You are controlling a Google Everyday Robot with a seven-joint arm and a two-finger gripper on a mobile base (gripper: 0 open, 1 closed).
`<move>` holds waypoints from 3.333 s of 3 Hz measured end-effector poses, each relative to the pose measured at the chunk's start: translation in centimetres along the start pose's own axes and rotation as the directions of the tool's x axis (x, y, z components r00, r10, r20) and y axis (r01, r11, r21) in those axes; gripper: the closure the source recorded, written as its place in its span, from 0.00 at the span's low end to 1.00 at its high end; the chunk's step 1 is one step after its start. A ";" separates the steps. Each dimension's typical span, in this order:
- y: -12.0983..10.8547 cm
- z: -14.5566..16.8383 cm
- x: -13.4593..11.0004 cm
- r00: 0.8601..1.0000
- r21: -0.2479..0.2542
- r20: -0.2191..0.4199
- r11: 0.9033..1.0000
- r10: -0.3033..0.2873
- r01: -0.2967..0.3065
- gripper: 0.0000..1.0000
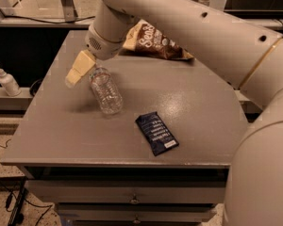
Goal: Place water bottle upright
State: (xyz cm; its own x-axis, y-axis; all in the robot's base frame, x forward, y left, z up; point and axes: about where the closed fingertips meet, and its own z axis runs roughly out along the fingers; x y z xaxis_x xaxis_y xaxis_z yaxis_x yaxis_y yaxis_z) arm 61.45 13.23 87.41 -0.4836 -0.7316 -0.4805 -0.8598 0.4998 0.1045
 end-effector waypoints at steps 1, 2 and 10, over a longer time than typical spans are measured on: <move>0.5 0.9 0.6 0.999 -0.011 -0.045 1.000 0.019 -0.020 0.00; 0.3 2.0 1.8 0.995 -0.008 -0.082 0.999 0.050 -0.051 0.00; -7.3 -10.1 5.7 0.839 0.170 0.527 0.950 0.137 -0.262 1.00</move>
Offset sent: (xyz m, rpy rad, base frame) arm -0.0104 -0.0093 -0.0391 -0.0863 0.1044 -0.0630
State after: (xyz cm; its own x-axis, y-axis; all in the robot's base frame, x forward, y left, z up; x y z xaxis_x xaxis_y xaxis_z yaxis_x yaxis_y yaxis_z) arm 63.37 0.75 92.72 -0.4370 -0.3005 -0.8477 -0.6623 0.7452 0.0773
